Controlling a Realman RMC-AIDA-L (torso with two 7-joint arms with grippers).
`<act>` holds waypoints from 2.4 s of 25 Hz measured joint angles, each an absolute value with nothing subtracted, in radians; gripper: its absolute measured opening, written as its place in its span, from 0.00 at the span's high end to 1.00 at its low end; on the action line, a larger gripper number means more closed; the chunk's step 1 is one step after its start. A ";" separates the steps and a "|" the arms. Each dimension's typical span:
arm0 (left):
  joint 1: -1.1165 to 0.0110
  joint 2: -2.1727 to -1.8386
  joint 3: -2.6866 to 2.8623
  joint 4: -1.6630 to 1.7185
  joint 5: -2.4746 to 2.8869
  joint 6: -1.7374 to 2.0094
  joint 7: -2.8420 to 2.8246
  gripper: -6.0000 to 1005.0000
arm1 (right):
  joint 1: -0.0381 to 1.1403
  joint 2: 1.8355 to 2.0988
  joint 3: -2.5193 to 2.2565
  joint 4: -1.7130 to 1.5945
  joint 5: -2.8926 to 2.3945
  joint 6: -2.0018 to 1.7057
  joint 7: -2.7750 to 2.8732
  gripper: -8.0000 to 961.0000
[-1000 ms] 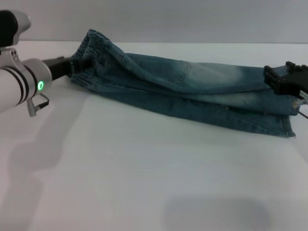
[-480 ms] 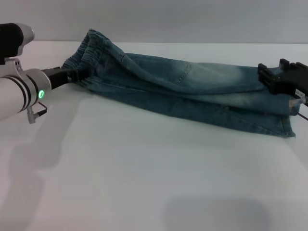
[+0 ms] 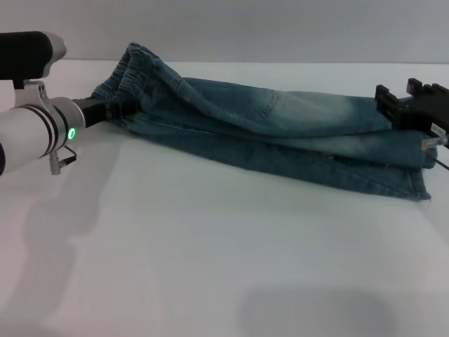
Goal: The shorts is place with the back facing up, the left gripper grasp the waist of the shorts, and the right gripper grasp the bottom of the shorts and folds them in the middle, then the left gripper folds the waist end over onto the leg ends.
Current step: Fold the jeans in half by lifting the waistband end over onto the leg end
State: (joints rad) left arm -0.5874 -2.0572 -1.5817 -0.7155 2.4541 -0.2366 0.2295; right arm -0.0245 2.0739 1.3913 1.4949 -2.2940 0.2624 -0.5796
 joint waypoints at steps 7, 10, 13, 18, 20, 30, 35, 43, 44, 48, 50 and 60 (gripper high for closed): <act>-0.636 -2.057 -1.587 -0.631 2.449 -0.218 0.237 0.15 | -0.021 2.074 1.391 1.506 -2.288 0.272 -0.579 0.46; -0.642 -2.057 -1.587 -0.618 2.449 -0.217 0.238 0.16 | -0.017 2.074 1.390 1.507 -2.287 0.283 -0.579 0.46; -0.639 -2.059 -1.584 -0.627 2.448 -0.221 0.238 0.16 | -0.018 2.074 1.390 1.509 -2.285 0.285 -0.578 0.46; -0.604 -2.062 -1.559 -0.674 2.446 -0.208 0.238 0.17 | -0.026 2.073 1.392 1.524 -2.273 0.293 -0.578 0.46; -0.604 -2.062 -1.559 -0.674 2.446 -0.208 0.238 0.17 | -0.027 2.072 1.395 1.525 -2.273 0.298 -0.579 0.46; -0.585 -2.069 -1.539 -0.683 2.445 -0.192 0.229 0.65 | -0.033 2.072 1.398 1.520 -2.273 0.300 -0.584 0.46; -0.571 -2.070 -1.520 -0.707 2.429 -0.194 0.227 0.80 | -0.045 2.072 1.399 1.521 -2.273 0.303 -0.585 0.47; -0.494 -2.069 -1.499 -0.826 2.418 -0.214 0.226 0.87 | -0.048 2.072 1.398 1.519 -2.273 0.313 -0.587 0.46; -0.482 -2.069 -1.499 -0.843 2.418 -0.219 0.226 0.87 | -0.048 2.072 1.397 1.518 -2.273 0.314 -0.587 0.46; -0.421 -2.068 -1.496 -0.930 2.418 -0.238 0.226 0.90 | -0.042 2.072 1.392 1.512 -2.273 0.323 -0.587 0.46; -0.390 -2.067 -1.489 -0.979 2.418 -0.248 0.226 0.91 | -0.035 2.072 1.383 1.505 -2.273 0.324 -0.587 0.47; -0.291 -2.065 -1.485 -1.143 2.425 -0.342 0.225 0.93 | 0.042 2.072 1.294 1.453 -2.263 0.323 -0.591 0.47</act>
State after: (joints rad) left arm -0.2909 -2.0654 -1.4848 -1.1427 2.4251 -0.3424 0.2254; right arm 0.0421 2.0723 1.2940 1.4531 -2.2635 0.3230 -0.5905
